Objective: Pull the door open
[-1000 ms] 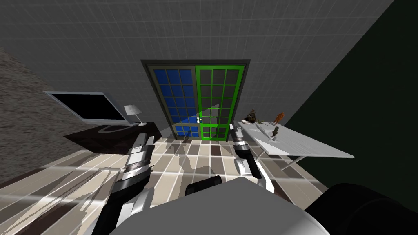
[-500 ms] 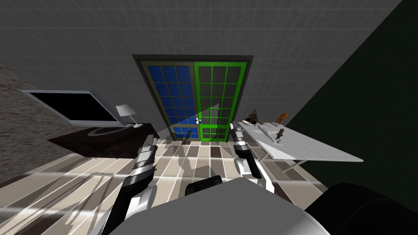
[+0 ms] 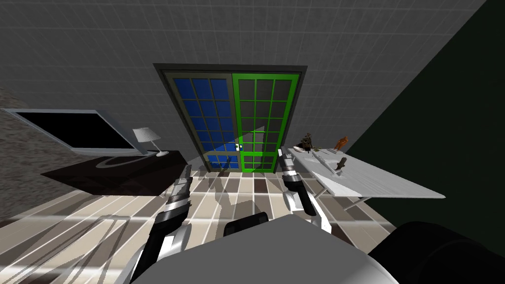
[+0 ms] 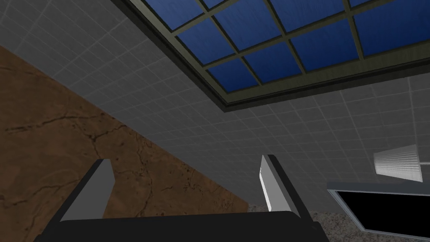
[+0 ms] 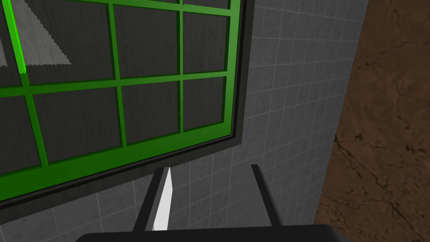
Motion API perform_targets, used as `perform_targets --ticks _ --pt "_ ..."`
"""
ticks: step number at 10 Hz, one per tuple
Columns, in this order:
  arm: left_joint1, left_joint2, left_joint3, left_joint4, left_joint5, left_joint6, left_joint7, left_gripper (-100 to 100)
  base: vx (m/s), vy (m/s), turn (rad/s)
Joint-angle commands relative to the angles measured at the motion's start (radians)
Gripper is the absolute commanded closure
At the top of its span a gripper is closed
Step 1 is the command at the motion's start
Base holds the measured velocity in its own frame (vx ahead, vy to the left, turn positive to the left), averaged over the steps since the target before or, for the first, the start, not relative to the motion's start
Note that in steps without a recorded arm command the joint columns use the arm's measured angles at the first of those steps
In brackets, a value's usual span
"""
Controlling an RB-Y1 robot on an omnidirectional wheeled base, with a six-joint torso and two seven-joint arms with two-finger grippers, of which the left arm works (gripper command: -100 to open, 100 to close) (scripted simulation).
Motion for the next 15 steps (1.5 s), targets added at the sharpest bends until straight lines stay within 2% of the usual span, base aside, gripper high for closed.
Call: perform_targets --ticks 1,14,15 --pt "-0.018 0.006 0.005 0.043 -0.005 -0.010 -0.028 -100 0.095 -0.023 -0.032" --pt "-0.140 0.035 0.027 0.385 -0.056 -0.090 -0.272 -100 0.099 -0.013 -0.030" --pt "-0.140 0.035 0.027 0.390 -0.056 -0.090 -0.272 -100 0.063 -0.013 -0.006"
